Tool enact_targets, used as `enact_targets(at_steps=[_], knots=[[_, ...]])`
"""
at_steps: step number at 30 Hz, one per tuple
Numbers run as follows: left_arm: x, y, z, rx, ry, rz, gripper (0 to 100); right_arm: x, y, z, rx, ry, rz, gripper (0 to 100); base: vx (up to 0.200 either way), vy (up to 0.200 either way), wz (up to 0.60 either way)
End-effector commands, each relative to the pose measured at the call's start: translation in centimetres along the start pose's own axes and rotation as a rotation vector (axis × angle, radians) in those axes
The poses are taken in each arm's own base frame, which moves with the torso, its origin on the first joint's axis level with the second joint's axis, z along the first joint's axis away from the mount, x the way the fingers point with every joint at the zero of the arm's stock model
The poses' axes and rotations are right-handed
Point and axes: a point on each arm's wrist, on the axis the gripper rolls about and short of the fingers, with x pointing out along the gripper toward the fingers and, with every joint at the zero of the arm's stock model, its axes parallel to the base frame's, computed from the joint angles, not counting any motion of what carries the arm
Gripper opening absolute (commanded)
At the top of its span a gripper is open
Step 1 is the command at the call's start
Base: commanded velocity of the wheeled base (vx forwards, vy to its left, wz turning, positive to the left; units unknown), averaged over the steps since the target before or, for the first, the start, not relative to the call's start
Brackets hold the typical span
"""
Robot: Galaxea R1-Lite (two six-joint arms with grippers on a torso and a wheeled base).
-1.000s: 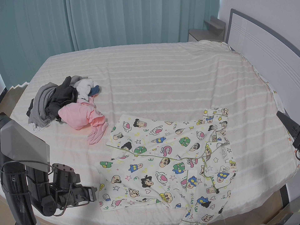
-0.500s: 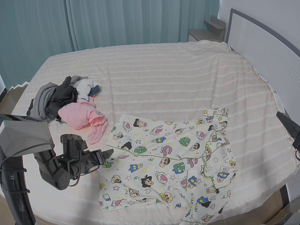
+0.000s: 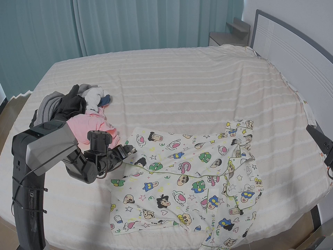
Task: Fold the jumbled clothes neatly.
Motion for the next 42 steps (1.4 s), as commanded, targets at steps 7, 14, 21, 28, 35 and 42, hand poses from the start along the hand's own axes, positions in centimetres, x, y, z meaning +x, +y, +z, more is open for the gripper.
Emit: enact_targets(at_steps=[7,14,21,28,35,42], knots=[[1.3,0.3,-0.9,-0.151,0.038,0.023,100,0.1,-0.1,-0.2,0.0,0.011,-0.001,100,0.0,0.0,0.0],[0.9,-0.9,-0.4,-0.222,0.02,-0.014,100,0.1,-0.1,-0.3,0.001,0.014,-0.002,100,0.0,0.0,0.0],[1.1,-1.5,-1.2,-0.211,0.039,-0.023,0,0.1,-0.1,-0.2,0.001,0.012,-0.003,100,0.0,0.0,0.0],[1.1,-1.3,-1.4,-0.197,0.028,0.001,0,0.1,-0.1,-0.2,0.0,0.01,-0.002,100,0.0,0.0,0.0],[-0.3,-1.0,-1.6,-0.18,0.014,0.052,0,0.1,-0.1,-0.2,0.0,0.01,-0.002,100,0.0,0.0,0.0],[-3.2,-0.2,-3.0,-0.072,0.074,0.105,0,0.1,-0.1,-0.3,0.001,0.013,-0.004,100,0.0,0.0,0.0]])
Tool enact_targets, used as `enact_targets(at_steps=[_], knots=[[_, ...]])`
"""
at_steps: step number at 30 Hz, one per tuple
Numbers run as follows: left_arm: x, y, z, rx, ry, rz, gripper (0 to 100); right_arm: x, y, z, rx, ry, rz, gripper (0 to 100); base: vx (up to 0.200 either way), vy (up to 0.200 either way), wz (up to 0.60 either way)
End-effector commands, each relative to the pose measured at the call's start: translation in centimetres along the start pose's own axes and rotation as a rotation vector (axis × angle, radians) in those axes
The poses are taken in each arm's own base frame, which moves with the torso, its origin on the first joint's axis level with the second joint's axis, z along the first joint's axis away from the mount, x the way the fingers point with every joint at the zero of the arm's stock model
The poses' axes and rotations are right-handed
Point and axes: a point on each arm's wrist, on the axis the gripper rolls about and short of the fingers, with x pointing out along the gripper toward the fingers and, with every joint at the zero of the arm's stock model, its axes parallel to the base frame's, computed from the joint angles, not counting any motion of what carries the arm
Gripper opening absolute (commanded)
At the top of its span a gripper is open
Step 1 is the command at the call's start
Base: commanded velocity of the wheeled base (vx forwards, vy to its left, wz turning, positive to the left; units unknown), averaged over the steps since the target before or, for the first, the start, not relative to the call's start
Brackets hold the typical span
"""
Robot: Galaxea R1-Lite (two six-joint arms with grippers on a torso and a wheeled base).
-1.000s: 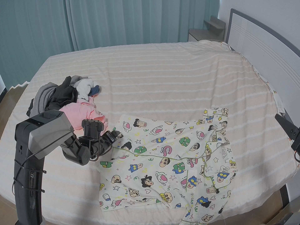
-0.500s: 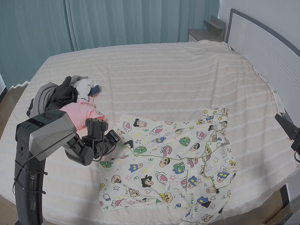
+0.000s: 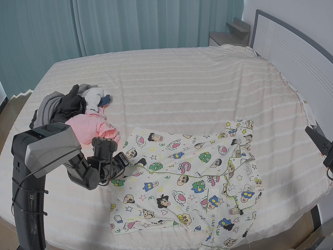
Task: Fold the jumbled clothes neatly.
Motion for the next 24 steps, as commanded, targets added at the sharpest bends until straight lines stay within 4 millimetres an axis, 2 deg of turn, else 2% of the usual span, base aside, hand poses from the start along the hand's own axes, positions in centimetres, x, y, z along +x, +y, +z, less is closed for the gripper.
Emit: enact_targets(at_steps=[1,6,16,24], knots=[[-2.5,0.5,-0.9,0.068,0.028,0.034,0,0.0,0.0,-0.1,0.0,0.004,0.002,100,0.0,0.0,0.0],[-3.3,0.5,-1.0,0.073,0.031,0.041,0,-0.1,0.0,0.0,0.0,0.006,0.018,100,0.0,0.0,0.0],[-3.4,1.0,-0.9,0.082,0.03,0.06,0,0.0,0.0,-0.1,0.0,0.009,0.018,100,0.0,0.0,0.0],[-4.2,2.0,-1.3,0.082,0.051,0.09,0,0.0,-0.2,-0.4,0.002,0.028,0.014,100,0.0,0.0,0.0]])
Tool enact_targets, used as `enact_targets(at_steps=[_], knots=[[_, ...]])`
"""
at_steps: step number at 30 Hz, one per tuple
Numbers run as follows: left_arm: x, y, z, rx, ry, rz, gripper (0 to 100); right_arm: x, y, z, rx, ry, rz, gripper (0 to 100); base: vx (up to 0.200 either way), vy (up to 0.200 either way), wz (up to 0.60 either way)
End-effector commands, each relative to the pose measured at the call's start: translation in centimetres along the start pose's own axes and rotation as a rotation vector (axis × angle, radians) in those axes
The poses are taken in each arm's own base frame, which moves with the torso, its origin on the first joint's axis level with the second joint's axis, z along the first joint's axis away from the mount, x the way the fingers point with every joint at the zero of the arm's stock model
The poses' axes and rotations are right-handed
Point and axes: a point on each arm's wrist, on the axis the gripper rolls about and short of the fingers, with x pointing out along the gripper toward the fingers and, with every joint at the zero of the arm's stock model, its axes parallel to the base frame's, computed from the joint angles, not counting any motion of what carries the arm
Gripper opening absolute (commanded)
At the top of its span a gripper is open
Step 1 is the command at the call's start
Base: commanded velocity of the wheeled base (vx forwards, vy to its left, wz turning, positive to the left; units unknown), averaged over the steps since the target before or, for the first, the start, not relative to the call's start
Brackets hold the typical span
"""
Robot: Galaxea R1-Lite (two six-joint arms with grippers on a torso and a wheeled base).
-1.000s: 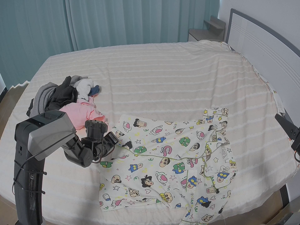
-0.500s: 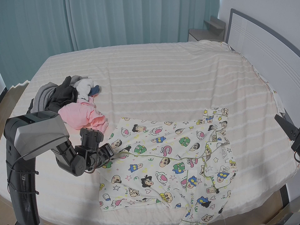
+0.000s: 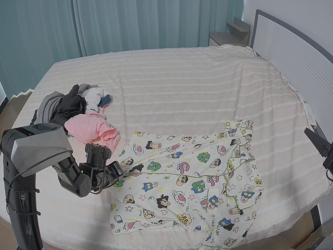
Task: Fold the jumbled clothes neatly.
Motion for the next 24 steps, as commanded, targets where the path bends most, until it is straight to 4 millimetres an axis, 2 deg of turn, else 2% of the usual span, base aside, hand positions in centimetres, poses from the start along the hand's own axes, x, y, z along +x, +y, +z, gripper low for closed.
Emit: enact_targets(at_steps=[1,2,7,10,11,12,14,15,18,19,20,21,22,24], knots=[[-0.6,0.4,-0.3,0.002,0.012,0.011,0,0.1,-0.1,-0.3,0.001,0.014,-0.006,100,0.0,0.0,0.0],[-0.7,0.4,-0.2,-0.001,0.009,0.01,100,0.1,-0.2,-0.4,0.001,0.018,-0.005,100,0.0,0.0,0.0],[-0.8,0.4,0.2,-0.013,-0.01,0.018,100,0.2,-0.1,-0.3,0.001,0.018,-0.004,100,0.0,0.0,0.0],[-1.9,0.2,1.4,-0.041,-0.056,0.012,100,0.8,-0.1,-0.2,0.004,0.057,-0.015,100,0.0,0.0,0.0],[-3.1,0.0,2.4,-0.078,-0.085,-0.007,100,1.4,-0.1,0.2,0.009,0.09,-0.031,100,0.0,0.0,0.0],[-3.1,0.0,2.4,-0.078,-0.085,-0.007,100,1.4,-0.1,0.2,0.009,0.09,-0.031,100,0.0,0.0,0.0],[-7.2,-0.8,4.5,-0.186,-0.141,-0.092,100,2.9,-0.3,0.7,0.037,0.204,-0.054,100,0.0,0.0,0.0],[-8.1,-0.9,4.6,-0.199,-0.144,-0.107,100,3.1,-0.4,0.6,0.044,0.232,-0.052,100,0.0,0.0,0.0],[-13.2,-0.9,4.5,-0.221,-0.152,-0.197,100,4.0,-1.4,0.1,0.097,0.394,-0.017,100,0.0,0.0,0.0],[-13.5,-0.9,4.5,-0.221,-0.151,-0.203,100,4.1,-1.5,0.0,0.102,0.404,-0.015,100,0.0,0.0,0.0],[-16.6,-0.6,4.3,-0.217,-0.148,-0.281,100,5.3,-2.8,-0.6,0.147,0.494,-0.023,100,0.0,0.0,0.0],[-16.6,-0.6,4.3,-0.217,-0.148,-0.281,100,5.3,-2.8,-0.6,0.147,0.494,-0.023,100,0.0,0.0,0.0],[-20.0,-0.2,3.9,-0.201,-0.14,-0.378,100,7.3,-4.4,-1.9,0.174,0.592,-0.022,100,0.0,0.0,0.0],[-22.1,0.0,3.5,-0.187,-0.141,-0.439,100,8.5,-5.5,-3.0,0.172,0.659,-0.014,100,0.0,0.0,0.0]])
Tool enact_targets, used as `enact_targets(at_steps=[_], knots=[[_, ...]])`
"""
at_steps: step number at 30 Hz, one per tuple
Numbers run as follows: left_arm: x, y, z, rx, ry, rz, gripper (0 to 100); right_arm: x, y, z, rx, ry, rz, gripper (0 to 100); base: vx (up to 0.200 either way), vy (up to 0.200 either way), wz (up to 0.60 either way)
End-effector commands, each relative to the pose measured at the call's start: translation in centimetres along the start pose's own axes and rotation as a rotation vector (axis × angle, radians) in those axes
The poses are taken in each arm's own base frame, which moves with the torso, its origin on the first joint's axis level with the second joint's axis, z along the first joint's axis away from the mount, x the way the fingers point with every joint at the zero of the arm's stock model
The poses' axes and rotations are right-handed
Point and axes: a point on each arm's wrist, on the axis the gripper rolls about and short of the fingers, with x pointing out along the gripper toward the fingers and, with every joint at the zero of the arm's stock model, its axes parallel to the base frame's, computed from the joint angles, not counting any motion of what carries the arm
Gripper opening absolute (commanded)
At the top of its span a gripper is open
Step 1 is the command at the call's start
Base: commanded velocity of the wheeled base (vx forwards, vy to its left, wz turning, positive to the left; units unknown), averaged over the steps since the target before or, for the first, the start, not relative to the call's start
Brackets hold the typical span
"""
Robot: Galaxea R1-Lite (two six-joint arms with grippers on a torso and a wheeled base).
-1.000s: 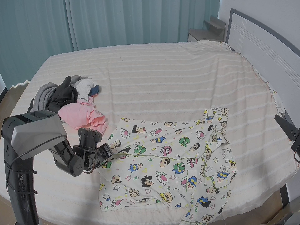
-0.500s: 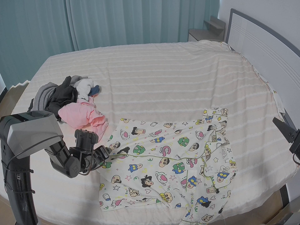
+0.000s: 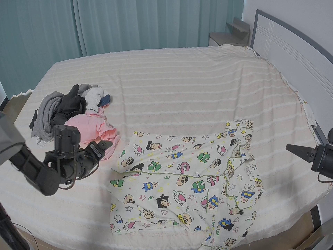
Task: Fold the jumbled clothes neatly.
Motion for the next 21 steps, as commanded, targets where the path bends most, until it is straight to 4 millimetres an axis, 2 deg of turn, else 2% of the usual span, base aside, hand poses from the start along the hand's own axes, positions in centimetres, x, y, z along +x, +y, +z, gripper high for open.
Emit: enact_targets(at_steps=[1,3,4,5,7,10,11,13,15,16,21], knots=[[-12.9,-1.3,0.1,-0.007,-0.008,-0.309,100,7.3,-5.6,-0.9,0.099,0.354,-0.019,100,0.0,0.0,0.0],[-13.9,-1.3,-0.3,0.0,-0.009,-0.325,100,8.5,-6.6,-1.3,0.092,0.394,-0.032,100,0.0,0.0,0.0],[-14.8,-1.1,-0.7,0.005,-0.015,-0.319,100,9.9,-8.2,-1.6,0.081,0.433,-0.052,100,0.0,0.0,0.0],[-14.8,-1.1,-0.7,0.005,-0.015,-0.319,100,9.9,-8.2,-1.6,0.081,0.433,-0.052,100,0.0,0.0,0.0],[-15.5,-0.8,-1.0,0.004,-0.018,-0.291,100,11.6,-10.6,-1.9,0.059,0.476,-0.081,100,0.0,0.0,0.0],[-15.6,-0.3,-1.4,0.008,-0.001,-0.268,100,13.1,-12.7,-2.4,0.057,0.513,-0.098,100,0.0,0.0,0.0],[-15.6,-0.3,-1.4,0.008,0.001,-0.268,100,13.2,-12.8,-2.4,0.058,0.513,-0.099,100,0.0,0.0,0.0],[-15.6,0.1,-1.7,0.006,0.013,-0.261,100,14.6,-14.5,-3.1,0.087,0.549,-0.114,100,0.0,0.0,0.0],[-15.6,0.2,-1.8,0.005,0.02,-0.256,100,15.1,-14.8,-3.4,0.089,0.559,-0.114,100,0.0,0.0,0.0],[-15.5,0.7,-2.2,0.007,0.045,-0.243,100,16.0,-15.7,-3.7,0.086,0.573,-0.116,100,0.0,0.0,0.0],[-15.6,0.8,-2.5,0.008,0.062,-0.249,100,18.1,-17.4,-4.4,0.086,0.6,-0.123,100,0.0,0.0,0.0]])
